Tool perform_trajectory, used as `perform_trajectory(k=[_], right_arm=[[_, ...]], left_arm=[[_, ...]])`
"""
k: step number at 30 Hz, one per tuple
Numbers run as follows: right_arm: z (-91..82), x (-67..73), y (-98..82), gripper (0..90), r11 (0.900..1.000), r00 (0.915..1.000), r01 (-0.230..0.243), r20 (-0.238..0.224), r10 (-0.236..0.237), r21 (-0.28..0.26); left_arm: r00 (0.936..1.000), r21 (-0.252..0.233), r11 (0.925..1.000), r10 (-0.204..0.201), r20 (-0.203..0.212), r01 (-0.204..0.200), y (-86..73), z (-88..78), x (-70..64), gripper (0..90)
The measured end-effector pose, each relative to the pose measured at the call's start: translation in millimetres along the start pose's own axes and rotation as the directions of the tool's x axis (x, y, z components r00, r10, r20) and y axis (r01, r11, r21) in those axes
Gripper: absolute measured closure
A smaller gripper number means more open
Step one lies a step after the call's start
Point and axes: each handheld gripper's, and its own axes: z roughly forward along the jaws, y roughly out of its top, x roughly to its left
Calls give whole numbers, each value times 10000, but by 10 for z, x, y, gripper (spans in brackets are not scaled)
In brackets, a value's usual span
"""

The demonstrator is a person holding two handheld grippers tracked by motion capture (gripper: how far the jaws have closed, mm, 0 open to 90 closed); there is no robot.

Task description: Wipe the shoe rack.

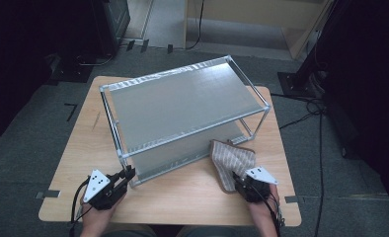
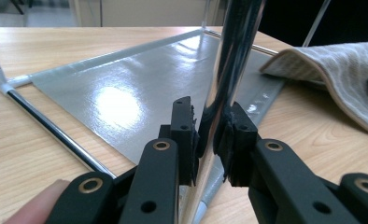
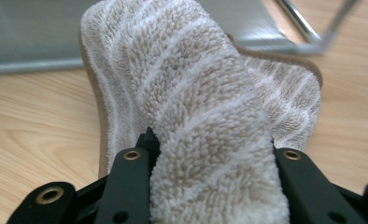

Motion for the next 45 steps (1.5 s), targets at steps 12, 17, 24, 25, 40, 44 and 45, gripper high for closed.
perform_trajectory(k=[12,17,24,25,40,44,45], right_arm=[[-355,-158,419,369,9893,9944,-729,-856,623,-1265],[-259,-368,617,410,9778,9942,-1031,125,1071,-1826],[216,-715,862,552,9698,9778,-1670,966,1861,-1779],[280,-738,894,557,9715,9773,-1604,1096,1811,-1746],[738,-729,1016,809,9706,9681,-1582,1648,1886,-1815],[816,-676,1060,807,9680,9697,-1651,1480,1943,-1892],[840,-666,1074,805,9672,9704,-1668,1416,1954,-1918]], left_arm=[[9994,-41,9998,-190,-297,189,25,-2,115,785],[9993,-25,9999,-139,-340,138,29,-2,121,786],[9990,-6,9998,-203,-392,203,33,-16,138,786],[9990,-9,9998,-215,-389,215,31,-17,140,786],[9976,-26,9981,-610,-333,610,6,-131,190,780],[9970,-53,9978,-664,-398,662,-12,-187,203,780],[9969,-44,9977,-672,-405,670,-18,-202,202,780]])
